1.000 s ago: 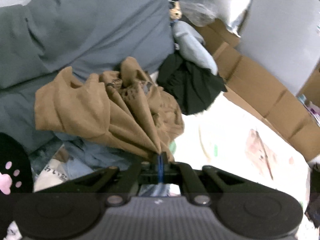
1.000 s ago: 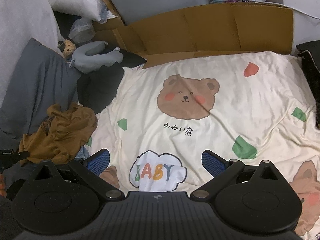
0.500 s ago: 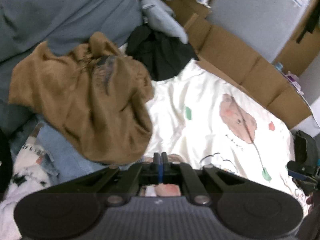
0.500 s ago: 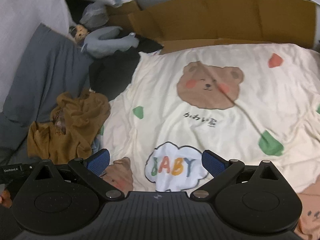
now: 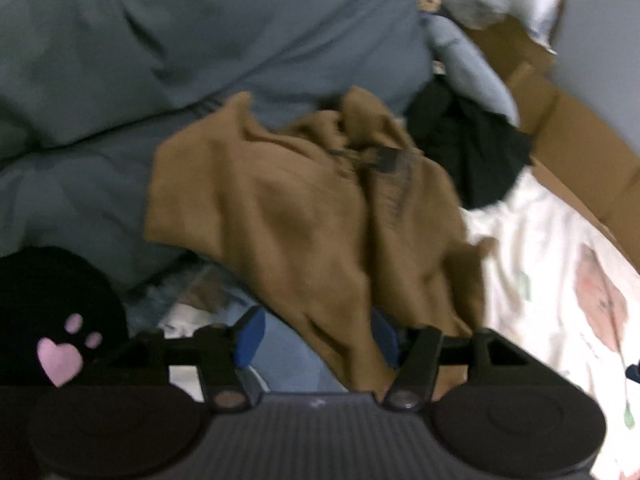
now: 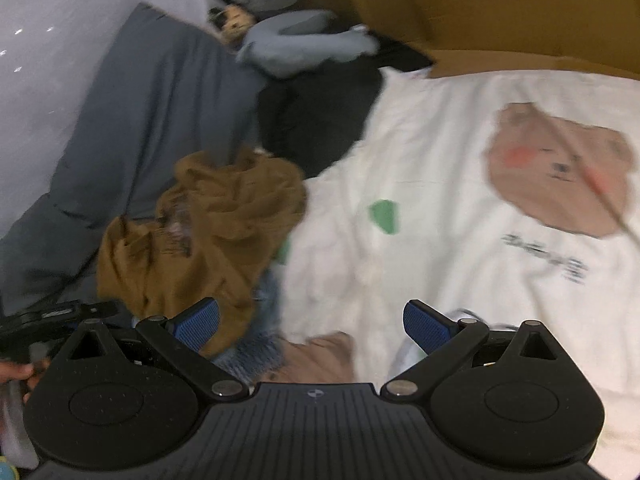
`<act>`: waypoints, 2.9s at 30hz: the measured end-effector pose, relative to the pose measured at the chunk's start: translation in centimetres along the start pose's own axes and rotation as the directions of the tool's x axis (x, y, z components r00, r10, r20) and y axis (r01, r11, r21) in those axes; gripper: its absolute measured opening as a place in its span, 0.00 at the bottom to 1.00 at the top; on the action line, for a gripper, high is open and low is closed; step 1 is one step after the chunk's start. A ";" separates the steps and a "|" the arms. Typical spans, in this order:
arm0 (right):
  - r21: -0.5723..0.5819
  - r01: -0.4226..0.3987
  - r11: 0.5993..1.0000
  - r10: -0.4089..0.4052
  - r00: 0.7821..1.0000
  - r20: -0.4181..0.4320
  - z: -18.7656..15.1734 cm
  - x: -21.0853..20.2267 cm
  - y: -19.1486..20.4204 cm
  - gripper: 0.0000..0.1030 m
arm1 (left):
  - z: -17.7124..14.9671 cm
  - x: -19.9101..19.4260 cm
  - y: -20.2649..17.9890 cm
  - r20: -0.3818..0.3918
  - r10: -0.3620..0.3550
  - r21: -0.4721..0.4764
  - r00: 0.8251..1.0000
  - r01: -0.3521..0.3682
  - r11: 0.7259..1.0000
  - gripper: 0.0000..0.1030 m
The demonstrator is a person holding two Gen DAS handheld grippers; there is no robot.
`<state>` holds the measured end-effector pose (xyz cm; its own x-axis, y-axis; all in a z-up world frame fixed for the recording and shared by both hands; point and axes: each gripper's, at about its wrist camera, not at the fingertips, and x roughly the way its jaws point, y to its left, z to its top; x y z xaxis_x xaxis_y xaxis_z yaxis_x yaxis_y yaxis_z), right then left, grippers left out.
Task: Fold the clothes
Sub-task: 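Grasp the brown T-shirt with the left tool and lift it, then grasp the brown T-shirt with the right tool while the left tool holds it, then lift the brown T-shirt with both tools and carry it onto the duvet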
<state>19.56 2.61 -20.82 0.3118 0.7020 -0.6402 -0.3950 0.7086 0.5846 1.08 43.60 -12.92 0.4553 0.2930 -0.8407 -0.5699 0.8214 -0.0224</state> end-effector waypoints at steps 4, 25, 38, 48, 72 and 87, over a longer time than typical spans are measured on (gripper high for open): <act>-0.055 -0.053 0.997 0.050 0.997 -0.057 1.1 3.7 1.1 0.97 | 1.2 1.4 2.3 0.034 0.041 -0.051 0.999 -0.039 0.998 0.74; 0.212 -0.175 0.961 0.215 0.960 -0.179 1.1 18.8 -2.3 0.98 | 3.1 7.0 7.1 0.083 -0.106 -0.306 0.991 0.126 0.944 0.30; 0.463 -0.277 0.842 0.374 0.918 -0.131 2.0 24.8 -4.4 0.00 | 3.0 3.9 6.0 0.104 -0.098 -0.259 0.990 0.122 0.958 0.07; 0.435 -0.186 0.881 0.202 0.979 0.009 3.4 15.4 -7.2 0.00 | 2.9 0.9 3.3 0.128 -0.151 -0.218 0.980 0.176 0.960 0.06; 0.569 0.090 0.817 -0.241 0.951 0.196 0.8 -13.7 -15.7 0.00 | -2.6 -2.7 -7.5 -0.001 -0.298 -0.023 0.954 0.298 0.954 0.06; 0.663 0.212 0.718 -0.469 0.852 0.235 -4.3 -32.6 -19.6 0.00 | -7.6 -5.5 -19.1 -0.103 -0.476 0.152 0.874 0.486 0.860 0.06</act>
<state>13.40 -34.50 -13.60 0.6536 0.2823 -0.7022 0.3556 0.7045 0.6142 4.30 22.58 -12.02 0.5984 -0.1851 -0.7795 -0.1648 0.9237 -0.3458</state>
